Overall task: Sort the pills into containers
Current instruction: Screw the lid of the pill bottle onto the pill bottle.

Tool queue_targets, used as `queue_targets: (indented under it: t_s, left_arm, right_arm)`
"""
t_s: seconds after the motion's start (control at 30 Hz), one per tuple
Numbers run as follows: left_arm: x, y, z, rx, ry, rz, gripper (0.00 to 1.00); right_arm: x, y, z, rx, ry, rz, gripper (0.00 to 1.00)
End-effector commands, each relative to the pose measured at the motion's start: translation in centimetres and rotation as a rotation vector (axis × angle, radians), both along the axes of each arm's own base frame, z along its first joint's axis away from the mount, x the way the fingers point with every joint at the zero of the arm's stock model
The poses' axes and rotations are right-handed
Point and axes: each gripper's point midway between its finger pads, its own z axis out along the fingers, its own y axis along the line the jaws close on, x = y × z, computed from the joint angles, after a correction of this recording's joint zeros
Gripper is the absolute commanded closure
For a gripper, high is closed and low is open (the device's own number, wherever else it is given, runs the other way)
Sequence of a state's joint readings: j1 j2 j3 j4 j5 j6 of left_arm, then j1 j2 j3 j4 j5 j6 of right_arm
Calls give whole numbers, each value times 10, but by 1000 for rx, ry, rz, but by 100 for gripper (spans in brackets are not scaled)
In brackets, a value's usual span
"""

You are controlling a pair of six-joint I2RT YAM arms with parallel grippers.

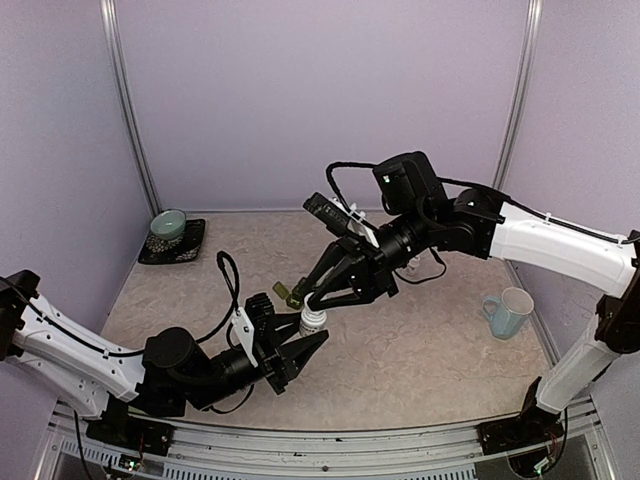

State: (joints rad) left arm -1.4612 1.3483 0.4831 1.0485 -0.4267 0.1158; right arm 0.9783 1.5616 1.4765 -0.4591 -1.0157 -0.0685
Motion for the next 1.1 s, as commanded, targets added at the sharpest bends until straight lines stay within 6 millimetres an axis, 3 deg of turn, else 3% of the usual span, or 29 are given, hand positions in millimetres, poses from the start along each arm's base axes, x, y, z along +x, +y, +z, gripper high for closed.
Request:
queue_targets:
  t_s: [0.0, 0.33, 0.67, 1.07]
  left_arm:
    - [4, 4, 17, -81, 16, 24, 65]
    - [4, 5, 21, -92, 16, 19, 65]
    - [2, 2, 19, -89, 17, 6, 65]
    - [3, 3, 21, -89, 10, 10, 65]
  right_arm:
    - [-4, -11, 23, 85, -49, -8, 75]
    - [-2, -12, 20, 132, -81, -38, 74]
    - [2, -8, 33, 233, -112, -67, 73]
    - [4, -4, 11, 173, -85, -55, 73]
